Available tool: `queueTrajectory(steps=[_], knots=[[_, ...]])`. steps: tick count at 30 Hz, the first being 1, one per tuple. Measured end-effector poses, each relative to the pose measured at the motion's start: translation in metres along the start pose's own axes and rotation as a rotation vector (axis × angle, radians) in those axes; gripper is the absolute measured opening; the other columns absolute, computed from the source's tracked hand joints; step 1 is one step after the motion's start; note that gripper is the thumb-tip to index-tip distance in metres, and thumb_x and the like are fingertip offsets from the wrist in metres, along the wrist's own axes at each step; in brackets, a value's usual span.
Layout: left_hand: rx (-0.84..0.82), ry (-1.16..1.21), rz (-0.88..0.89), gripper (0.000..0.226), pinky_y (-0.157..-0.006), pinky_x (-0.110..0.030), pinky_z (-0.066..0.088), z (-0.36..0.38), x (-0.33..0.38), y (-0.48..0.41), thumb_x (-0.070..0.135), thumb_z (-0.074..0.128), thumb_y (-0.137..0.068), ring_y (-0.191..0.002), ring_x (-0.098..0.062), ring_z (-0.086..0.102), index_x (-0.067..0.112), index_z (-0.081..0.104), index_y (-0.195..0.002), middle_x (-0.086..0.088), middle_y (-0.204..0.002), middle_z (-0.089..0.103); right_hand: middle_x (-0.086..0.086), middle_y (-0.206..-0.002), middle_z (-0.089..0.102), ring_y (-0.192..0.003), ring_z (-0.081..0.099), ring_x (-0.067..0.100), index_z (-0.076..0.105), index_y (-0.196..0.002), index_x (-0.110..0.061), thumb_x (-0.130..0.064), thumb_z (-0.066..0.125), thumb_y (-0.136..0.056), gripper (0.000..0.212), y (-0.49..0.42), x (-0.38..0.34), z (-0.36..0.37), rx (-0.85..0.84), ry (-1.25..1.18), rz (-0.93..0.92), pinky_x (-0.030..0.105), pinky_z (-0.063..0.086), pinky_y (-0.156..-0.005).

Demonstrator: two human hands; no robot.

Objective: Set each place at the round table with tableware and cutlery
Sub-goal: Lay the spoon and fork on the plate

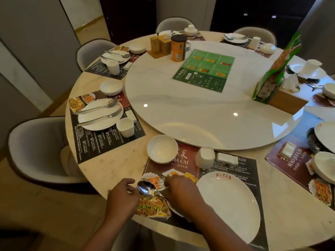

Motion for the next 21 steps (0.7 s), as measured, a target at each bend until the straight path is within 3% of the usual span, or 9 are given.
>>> queueTrajectory(steps=[2,4,8,13,17,21], knots=[[-0.015,0.014,-0.014,0.019,-0.063,-0.030,0.051,0.001,-0.002,0.001,0.017,0.061,-0.088,-0.074,-0.006,0.058,0.028,0.059,-0.103,0.011,-0.085,0.064,0.004,-0.106,0.066,-0.092,0.064,0.024,0.063,-0.108,-0.020,-0.025,0.062,-0.091,0.017,0.002,-0.009,0.016,-0.019,0.061,-0.007,0.031,0.045,-0.068],[-0.040,0.028,-0.039,0.015,-0.056,-0.026,0.046,0.004,-0.005,0.003,0.015,0.062,-0.087,-0.073,-0.008,0.059,0.025,0.059,-0.098,0.008,-0.082,0.064,0.004,-0.109,0.064,-0.093,0.063,0.024,0.063,-0.110,-0.019,-0.023,0.063,-0.091,0.019,0.002,-0.011,0.026,-0.023,0.092,0.011,0.032,0.044,-0.069],[-0.146,0.008,-0.114,0.006,-0.061,-0.027,0.048,0.015,-0.008,0.009,0.019,0.063,-0.086,-0.077,-0.010,0.060,0.025,0.062,-0.088,0.006,-0.086,0.065,0.003,-0.111,0.063,-0.093,0.061,0.021,0.065,-0.111,-0.020,-0.019,0.067,-0.088,0.023,0.003,-0.007,0.034,-0.072,0.043,0.069,0.032,0.054,-0.077],[-0.256,0.041,-0.166,0.007,-0.068,-0.029,0.052,0.027,-0.008,0.011,0.024,0.064,-0.083,-0.081,-0.012,0.062,0.027,0.070,-0.083,0.008,-0.087,0.068,0.001,-0.113,0.063,-0.095,0.060,0.019,0.066,-0.111,-0.021,-0.010,0.065,-0.087,0.027,0.001,-0.005,0.028,-0.090,-0.108,0.178,0.028,0.051,-0.077],[-0.347,0.227,-0.276,0.014,-0.068,-0.036,0.062,0.035,-0.002,0.012,0.020,0.063,-0.087,-0.070,-0.019,0.071,0.022,0.074,-0.079,-0.001,-0.077,0.073,0.003,-0.113,0.063,-0.094,0.059,0.019,0.065,-0.111,-0.020,-0.011,0.062,-0.089,0.024,0.002,-0.010,0.024,-0.073,-0.163,0.178,0.027,0.048,-0.073],[-0.429,0.465,-0.373,0.014,-0.072,-0.039,0.061,0.035,0.002,0.010,0.022,0.061,-0.093,-0.075,-0.023,0.074,0.015,0.072,-0.092,-0.005,-0.078,0.076,0.003,-0.108,0.065,-0.093,0.062,0.018,0.065,-0.111,-0.018,-0.010,0.062,-0.089,0.024,0.004,-0.021,0.025,-0.079,-0.230,0.176,0.033,0.055,-0.079]])
Point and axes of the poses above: each hand's wrist, its own y-axis away from the middle knuckle, its own z-axis out of the palm, x = y × z, the point moved 4 cm from there along -y, towards the middle knuckle
